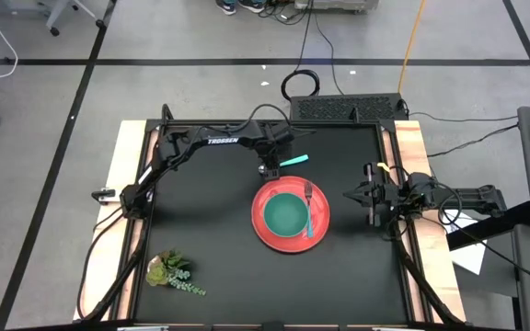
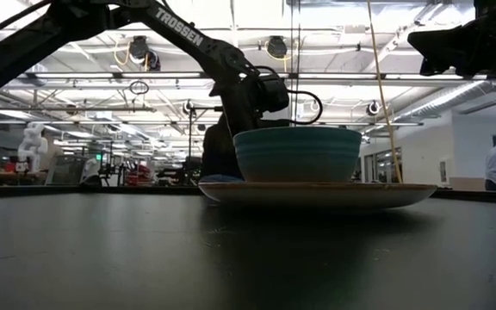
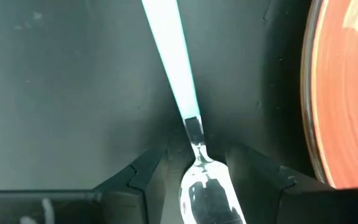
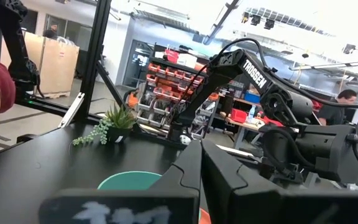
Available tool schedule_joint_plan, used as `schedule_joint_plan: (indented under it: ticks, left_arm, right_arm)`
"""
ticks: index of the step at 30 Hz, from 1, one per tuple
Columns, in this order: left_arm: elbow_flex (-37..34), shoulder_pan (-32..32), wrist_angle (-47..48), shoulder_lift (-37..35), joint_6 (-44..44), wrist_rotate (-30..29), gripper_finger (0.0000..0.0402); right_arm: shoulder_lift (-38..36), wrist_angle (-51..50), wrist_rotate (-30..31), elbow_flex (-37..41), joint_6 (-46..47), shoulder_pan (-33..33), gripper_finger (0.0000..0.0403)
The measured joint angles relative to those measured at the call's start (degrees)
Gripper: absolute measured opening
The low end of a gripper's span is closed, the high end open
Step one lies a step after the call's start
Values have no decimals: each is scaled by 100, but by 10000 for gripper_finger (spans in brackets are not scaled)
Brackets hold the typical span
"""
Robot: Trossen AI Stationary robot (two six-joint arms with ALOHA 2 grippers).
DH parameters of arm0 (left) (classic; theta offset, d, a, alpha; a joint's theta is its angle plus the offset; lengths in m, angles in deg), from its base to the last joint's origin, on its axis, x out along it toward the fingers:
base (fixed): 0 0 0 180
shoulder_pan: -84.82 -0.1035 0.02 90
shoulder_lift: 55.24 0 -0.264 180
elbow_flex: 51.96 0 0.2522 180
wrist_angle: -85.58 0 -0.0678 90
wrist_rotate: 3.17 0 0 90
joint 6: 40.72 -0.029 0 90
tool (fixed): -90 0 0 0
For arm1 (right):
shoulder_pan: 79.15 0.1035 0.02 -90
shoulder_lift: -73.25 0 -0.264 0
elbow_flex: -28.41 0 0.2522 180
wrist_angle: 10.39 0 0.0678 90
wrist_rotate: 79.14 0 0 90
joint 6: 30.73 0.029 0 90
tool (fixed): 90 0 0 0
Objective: Set table place
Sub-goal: Put the blue spoon into the green bowl
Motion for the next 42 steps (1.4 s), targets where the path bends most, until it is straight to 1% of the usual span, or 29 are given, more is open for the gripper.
schedule_joint_plan:
  ticks: [4, 11, 20, 27, 32, 39, 42]
  left_arm:
    - [0, 88, 34, 0, 30, -265, 166]
    - [0, 73, 12, 35, 58, -224, 166]
    - [8, -43, 80, 35, 33, 216, 166]
    - [87, -277, 208, 35, 230, 941, 166]
    - [87, -384, 78, 35, 411, 1217, 166]
    - [87, -348, 58, 35, 639, 1196, 166]
    - [87, -297, 94, 35, 703, 897, 166]
  right_arm:
    - [-1, 7, 0, 2, 0, 0, 0]
    - [0, 40, 0, 2, 0, -1, 0]
    - [-1, 42, 0, 0, 29, -1, 0]
    - [-1, 304, 0, 2, -134, 0, 0]
    - [0, 474, 2, 2, -425, 0, 0]
    - [2, 408, 1, 2, -455, -1, 0]
    - [2, 387, 1, 1, -455, 0, 0]
